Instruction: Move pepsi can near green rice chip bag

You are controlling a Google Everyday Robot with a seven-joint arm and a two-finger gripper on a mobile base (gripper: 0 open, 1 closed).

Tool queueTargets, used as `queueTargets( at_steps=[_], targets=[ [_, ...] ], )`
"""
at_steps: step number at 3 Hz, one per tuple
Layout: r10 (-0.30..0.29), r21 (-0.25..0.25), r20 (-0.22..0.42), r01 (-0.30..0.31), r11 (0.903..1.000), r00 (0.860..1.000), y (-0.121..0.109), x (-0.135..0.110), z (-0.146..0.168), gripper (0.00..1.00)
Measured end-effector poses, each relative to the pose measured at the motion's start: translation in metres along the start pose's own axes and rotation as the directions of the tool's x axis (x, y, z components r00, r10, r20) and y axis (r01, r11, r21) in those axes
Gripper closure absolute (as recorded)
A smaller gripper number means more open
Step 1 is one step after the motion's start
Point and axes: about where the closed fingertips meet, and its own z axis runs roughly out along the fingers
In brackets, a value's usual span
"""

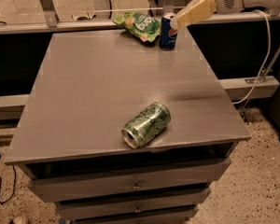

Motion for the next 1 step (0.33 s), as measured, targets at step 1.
queueTargets(
  at_steps=[1],
  targets=[
    [0.000,0.000,0.000,0.000,1.0000,1.000,0.0000,0.0000,0.0001,0.00]
  ],
)
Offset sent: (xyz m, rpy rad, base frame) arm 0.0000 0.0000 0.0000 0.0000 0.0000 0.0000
